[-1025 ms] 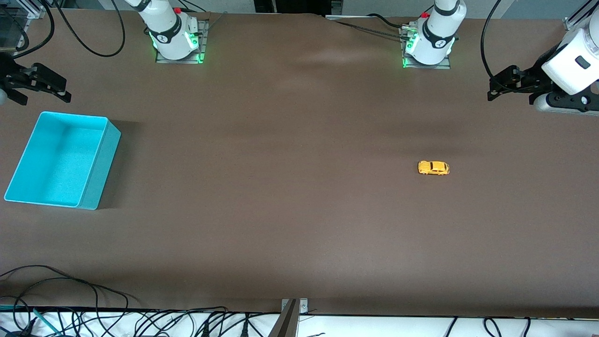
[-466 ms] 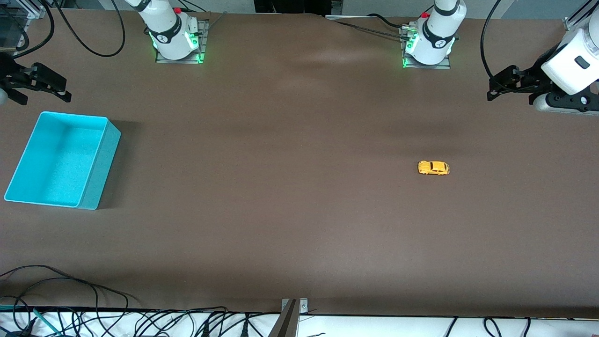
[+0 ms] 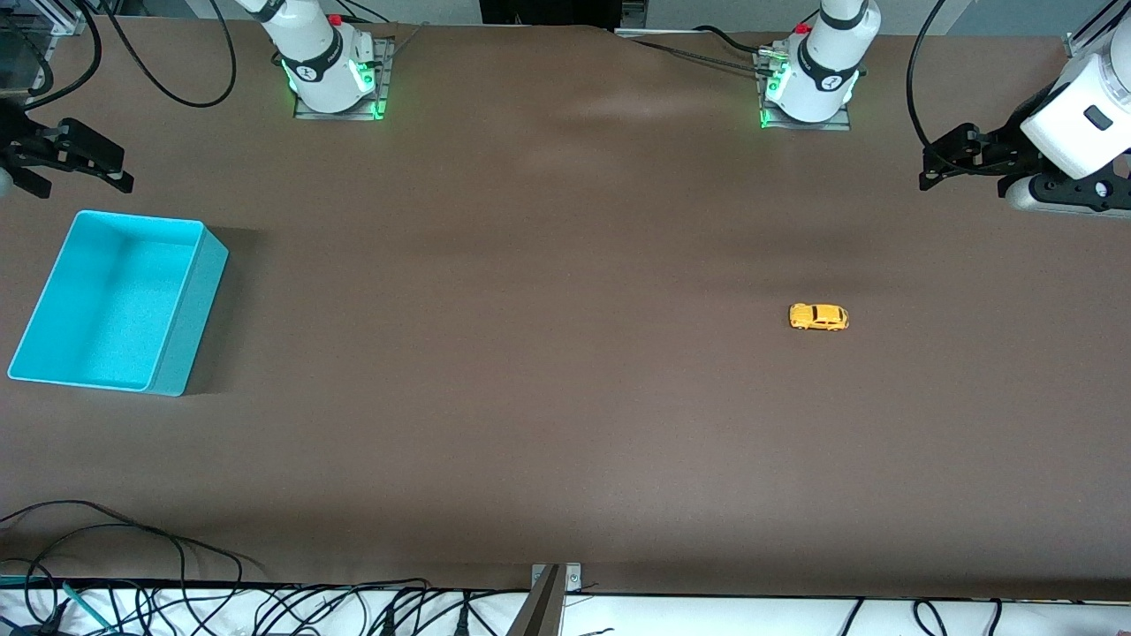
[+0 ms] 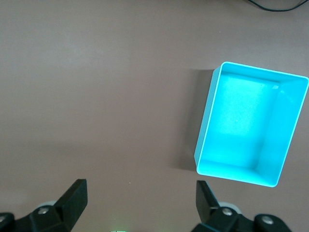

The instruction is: Wind up and store yellow beetle car

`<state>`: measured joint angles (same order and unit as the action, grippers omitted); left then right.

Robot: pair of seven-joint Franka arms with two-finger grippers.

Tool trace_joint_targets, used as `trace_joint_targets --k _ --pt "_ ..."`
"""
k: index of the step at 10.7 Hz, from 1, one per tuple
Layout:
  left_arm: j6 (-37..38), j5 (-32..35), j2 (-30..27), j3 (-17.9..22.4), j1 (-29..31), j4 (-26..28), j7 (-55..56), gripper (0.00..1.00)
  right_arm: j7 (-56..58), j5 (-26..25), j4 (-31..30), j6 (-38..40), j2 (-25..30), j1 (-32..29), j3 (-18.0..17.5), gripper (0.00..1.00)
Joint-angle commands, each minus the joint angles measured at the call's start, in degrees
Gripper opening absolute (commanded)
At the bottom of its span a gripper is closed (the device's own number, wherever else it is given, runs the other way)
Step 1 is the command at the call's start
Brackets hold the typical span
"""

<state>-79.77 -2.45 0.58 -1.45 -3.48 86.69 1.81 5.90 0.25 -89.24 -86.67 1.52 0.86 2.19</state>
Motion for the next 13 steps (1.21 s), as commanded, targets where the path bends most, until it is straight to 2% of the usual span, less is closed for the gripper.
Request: trace_joint_targets --k 1,7,13 --pt "1.5 0.0 0.9 0.1 -0.3 -1.9 0.0 1.0 1.1 1.9 0.7 1.1 0.1 0.0 0.5 1.0" --pt "1.4 0.2 0.9 -1.0 -0.7 -2.2 0.5 1.0 3.1 3.1 0.7 1.1 0.0 0.0 2.6 1.0" --pt "1.3 0.2 0.9 -0.9 -0.6 -2.1 0.5 1.0 4.1 3.7 0.6 1.1 -0.1 0.0 3.0 1.0"
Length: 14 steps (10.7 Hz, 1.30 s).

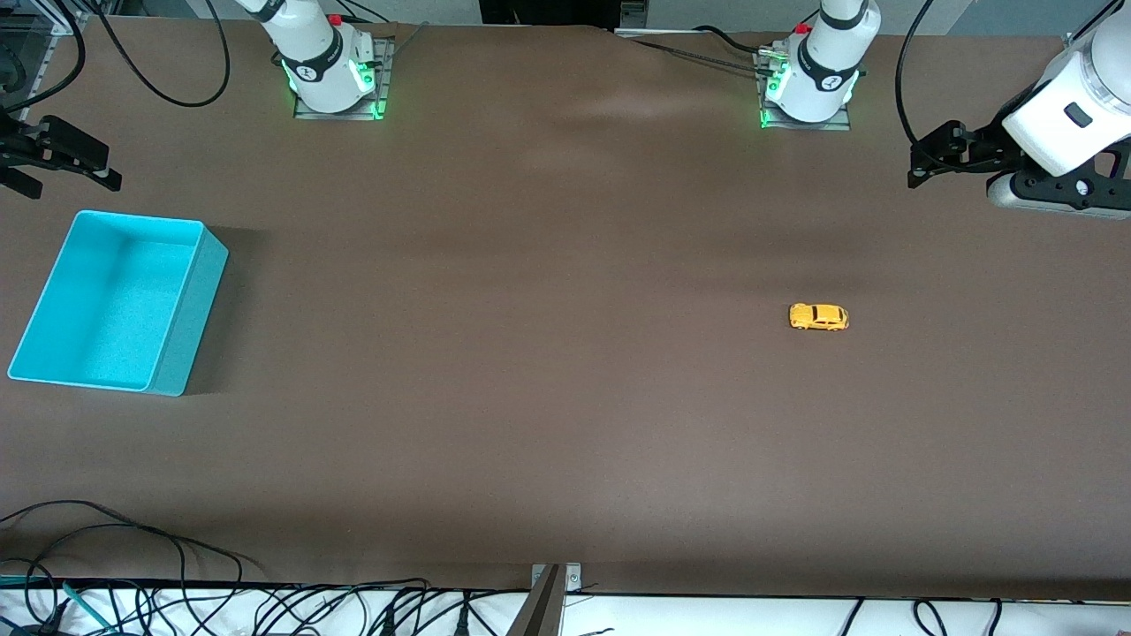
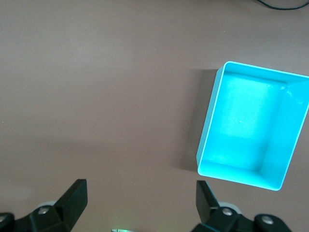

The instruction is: Wind up and store yellow beetle car

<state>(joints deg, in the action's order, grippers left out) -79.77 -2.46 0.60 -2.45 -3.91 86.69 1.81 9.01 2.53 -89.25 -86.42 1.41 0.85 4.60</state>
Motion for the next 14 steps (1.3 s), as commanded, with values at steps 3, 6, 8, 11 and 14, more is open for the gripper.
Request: trace_joint_targets --k 3,6,8,11,14 --pt "1.3 0.3 0.9 0.1 -0.1 -2.0 0.5 1.0 1.0 1.4 0.7 0.9 0.0 0.0 0.6 1.0" --pt "0.1 1.0 1.8 -0.1 -0.3 -1.4 0.0 1.0 1.0 1.4 0.8 0.9 0.0 0.0 0.7 1.0" --pt "0.1 1.0 3.0 -0.1 -0.4 -1.4 -1.6 1.0 1.0 1.4 0.8 0.8 0.0 0.0 0.5 1.0" --pt "0.1 1.0 6.9 0.1 0.5 -1.3 -13.5 1.0 1.1 1.5 0.8 0.8 0.0 0.0 0.6 1.0" --pt "-4.4 1.0 7.8 0.1 0.6 3.2 -21.8 1.0 1.1 1.5 0.8 0.7 -0.2 0.0 0.5 1.0"
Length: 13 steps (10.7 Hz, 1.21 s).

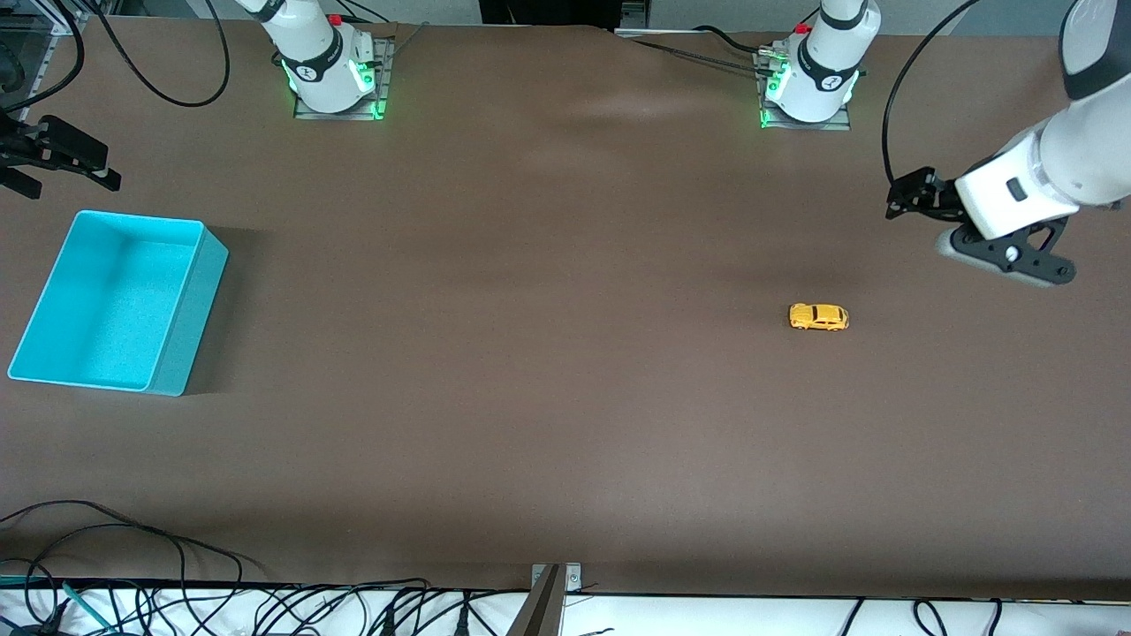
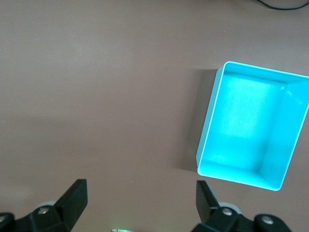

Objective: Wind up and store yellow beetle car
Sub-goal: 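Reach the left gripper down over the yellow beetle car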

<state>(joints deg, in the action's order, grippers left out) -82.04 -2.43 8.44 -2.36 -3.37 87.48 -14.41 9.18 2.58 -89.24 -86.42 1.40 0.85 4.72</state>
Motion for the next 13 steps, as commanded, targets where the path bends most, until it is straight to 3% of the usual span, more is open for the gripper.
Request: trace_joint_targets --k 1,4,9,11,13 --pt "-6.9 0.9 -0.4 0.0 0.3 6.4 -8.9 1.0 0.9 1.4 0.8 0.7 -0.2 0.0 0.4 1.0" --pt "-21.4 0.9 -2.8 -0.1 0.8 20.2 -19.2 1.0 0.9 1.4 0.8 0.7 -0.2 0.0 0.4 1.0" --pt "-44.9 1.0 -2.8 -0.1 2.1 37.9 -42.0 1.0 1.1 1.4 0.6 0.7 -0.2 0.0 0.4 1.0" --pt "-52.1 1.3 -0.8 -0.1 2.0 42.6 -46.6 1.0 2.0 1.5 0.6 0.3 -0.9 0.0 0.4 1.0" --pt "-57.5 6.7 2.5 -0.2 1.9 43.1 -52.4 1.0 2.0 2.1 0.6 0.2 -1.1 0.0 0.4 1.0"
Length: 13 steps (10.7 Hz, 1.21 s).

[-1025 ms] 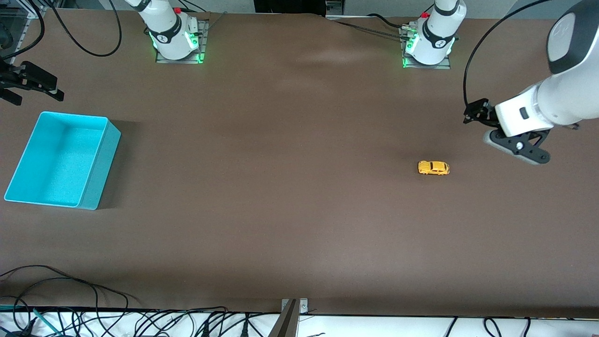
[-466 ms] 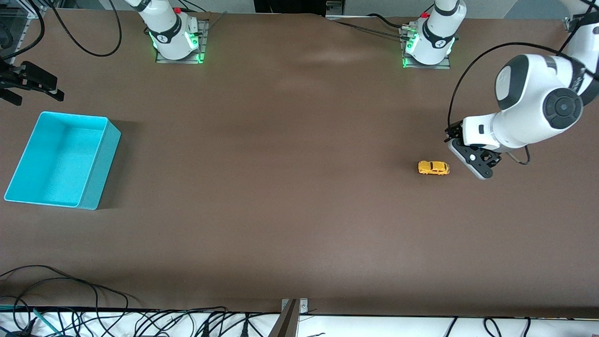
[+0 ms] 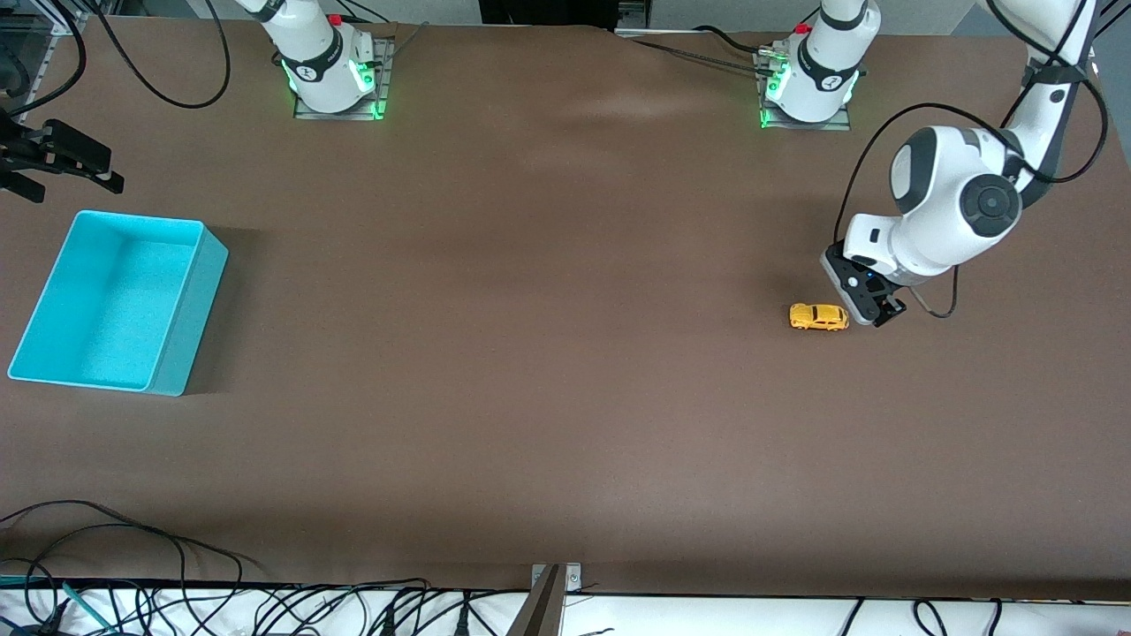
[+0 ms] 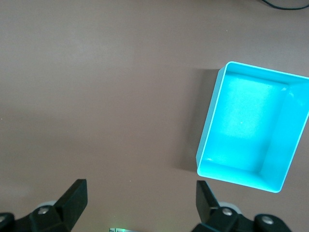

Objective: Wind up and store yellow beetle car
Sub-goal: 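Reach the left gripper down over the yellow beetle car, then close the left gripper on the yellow car's roof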

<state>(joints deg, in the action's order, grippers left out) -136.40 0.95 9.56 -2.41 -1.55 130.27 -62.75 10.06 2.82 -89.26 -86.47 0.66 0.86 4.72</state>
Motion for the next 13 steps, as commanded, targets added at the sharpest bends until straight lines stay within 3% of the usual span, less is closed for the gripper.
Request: trace_joint_targets --k 1,7,10,12,13 --pt "-4.5 4.1 2.5 -0.1 -0.1 0.2 -5.6 0.99 1.1 2.4 0.6 0.3 -0.4 -0.2 0.5 1.0" --pt "-16.7 4.9 10.1 -0.1 1.4 0.8 -18.4 1.0 1.3 2.8 0.6 0.3 -0.7 -0.1 1.3 1.0" --pt "-17.8 4.9 12.5 -0.1 1.3 0.8 -19.4 0.98 1.3 2.8 0.8 0.2 -0.7 -0.1 1.3 1.0" --pt "-18.2 4.9 12.7 -0.1 1.3 0.8 -19.5 0.79 1.7 2.8 0.7 0.4 -0.8 -0.2 1.3 1.0" --pt "-18.2 4.9 12.7 -0.1 1.3 0.9 -19.5 0.59 2.8 2.8 0.7 0.5 -0.8 -0.2 1.3 1.0"
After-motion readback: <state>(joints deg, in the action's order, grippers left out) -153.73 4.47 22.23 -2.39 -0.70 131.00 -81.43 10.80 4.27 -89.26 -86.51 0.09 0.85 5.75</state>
